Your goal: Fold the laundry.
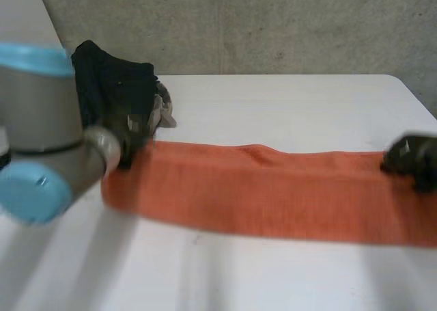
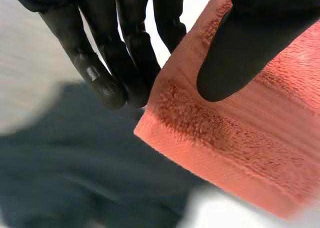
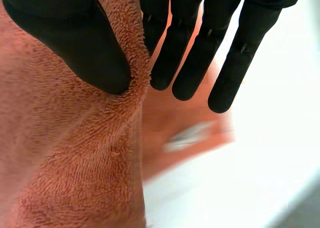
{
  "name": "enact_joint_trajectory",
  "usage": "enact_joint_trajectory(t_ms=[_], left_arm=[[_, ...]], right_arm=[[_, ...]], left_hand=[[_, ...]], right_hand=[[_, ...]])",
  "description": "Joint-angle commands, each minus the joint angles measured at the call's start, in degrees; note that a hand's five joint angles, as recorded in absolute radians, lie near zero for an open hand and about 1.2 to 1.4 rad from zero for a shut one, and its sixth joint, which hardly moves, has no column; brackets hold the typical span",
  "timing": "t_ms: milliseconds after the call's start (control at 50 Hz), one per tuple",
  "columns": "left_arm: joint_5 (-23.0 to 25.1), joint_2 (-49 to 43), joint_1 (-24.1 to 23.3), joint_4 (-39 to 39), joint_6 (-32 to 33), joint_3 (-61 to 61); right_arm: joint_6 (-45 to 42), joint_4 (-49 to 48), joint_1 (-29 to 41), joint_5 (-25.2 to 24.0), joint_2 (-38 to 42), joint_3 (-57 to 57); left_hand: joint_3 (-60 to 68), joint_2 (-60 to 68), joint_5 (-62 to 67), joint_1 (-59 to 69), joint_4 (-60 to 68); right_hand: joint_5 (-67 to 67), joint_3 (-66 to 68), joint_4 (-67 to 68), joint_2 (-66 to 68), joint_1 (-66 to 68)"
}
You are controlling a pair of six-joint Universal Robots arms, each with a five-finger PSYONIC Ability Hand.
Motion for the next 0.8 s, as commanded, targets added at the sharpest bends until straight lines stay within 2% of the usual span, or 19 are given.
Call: enact_joint_trajectory(t_ms=[20,100,200,380,440,640,800], left_arm=[[-2.96,-5.68,-0.35,12.59,-6.64,27.54],[-2.87,-4.19,-0.35,22.68,-13.40,33.18],[-3.40,-3.40,-0.35,29.30,-15.18,32.49],[-3.13,-3.83,0.79,27.64,-15.70,26.69],[-3.05,-3.92,1.41,27.72,-15.79,22.04],[-1.38,-6.03,2.29,27.90,-15.44,-2.82],[0.47,-6.74,2.38,27.99,-13.51,-12.16]], right_arm=[[21.13,-20.00,3.50,3.48,1.94,-24.16],[34.82,-36.85,3.67,4.63,-1.65,-25.50],[39.17,-45.42,3.49,3.84,-4.74,-20.75],[38.91,-42.53,3.85,0.67,-3.78,-15.74],[38.82,-40.60,3.24,0.32,-2.64,-13.55],[35.40,-32.86,-0.28,-6.53,6.58,-1.16],[34.86,-32.16,-3.18,-7.59,11.69,3.07]], left_hand=[[12.22,11.29,13.66,12.98,11.21],[12.22,11.29,13.66,12.98,11.21],[12.22,11.29,13.66,12.98,11.21],[12.22,11.29,13.66,12.98,11.21],[12.22,11.29,13.66,12.98,11.21],[12.22,11.29,13.66,12.98,11.21],[12.22,11.29,13.66,12.98,11.21]], right_hand=[[12.70,11.84,11.58,12.58,14.81],[12.70,11.84,11.58,12.58,14.81],[12.70,11.84,11.58,12.58,14.81],[12.70,11.84,11.58,12.58,14.81],[12.70,11.84,11.58,12.58,14.81],[12.70,11.84,11.58,12.58,14.81],[12.70,11.84,11.58,12.58,14.81]])
